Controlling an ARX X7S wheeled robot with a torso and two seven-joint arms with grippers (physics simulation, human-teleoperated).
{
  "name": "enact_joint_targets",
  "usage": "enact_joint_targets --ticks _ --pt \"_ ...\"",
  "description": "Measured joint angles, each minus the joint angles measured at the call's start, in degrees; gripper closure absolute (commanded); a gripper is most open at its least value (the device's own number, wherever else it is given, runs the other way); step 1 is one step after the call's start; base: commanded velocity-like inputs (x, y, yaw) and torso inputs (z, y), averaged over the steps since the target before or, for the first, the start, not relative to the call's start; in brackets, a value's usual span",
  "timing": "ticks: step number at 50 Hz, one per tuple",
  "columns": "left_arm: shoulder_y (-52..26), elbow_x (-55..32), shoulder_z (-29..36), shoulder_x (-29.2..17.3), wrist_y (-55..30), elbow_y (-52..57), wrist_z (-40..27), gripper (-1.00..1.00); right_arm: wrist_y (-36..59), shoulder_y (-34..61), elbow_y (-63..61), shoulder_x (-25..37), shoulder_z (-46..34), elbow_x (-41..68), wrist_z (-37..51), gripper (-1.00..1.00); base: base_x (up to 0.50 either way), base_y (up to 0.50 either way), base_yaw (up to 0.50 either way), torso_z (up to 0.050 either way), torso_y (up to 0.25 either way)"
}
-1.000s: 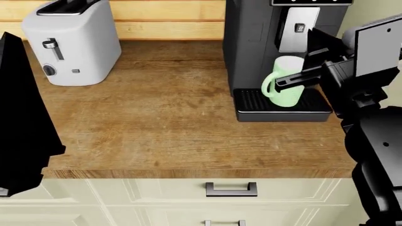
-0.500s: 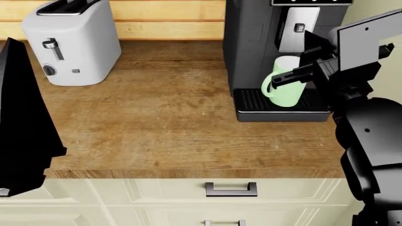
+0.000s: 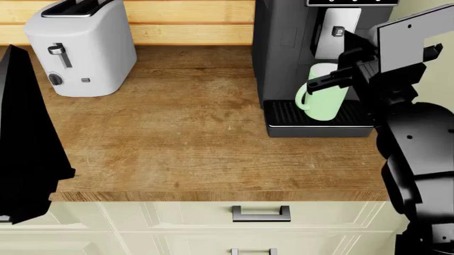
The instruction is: Pick the mug from the cabinet, place it under the coffee machine dispenser, and press the start button.
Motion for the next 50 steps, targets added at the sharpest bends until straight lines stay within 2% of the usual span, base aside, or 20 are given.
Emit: enact_joint_targets --ticks 50 --pt "2.5 0.8 -0.7 -0.2 1.5 -0.3 0.0 -1.0 -3.0 3.6 8.2 -0.7 -3.3 -1.5 0.1 1.0 0.0 0.0 0.0 0.0 0.0"
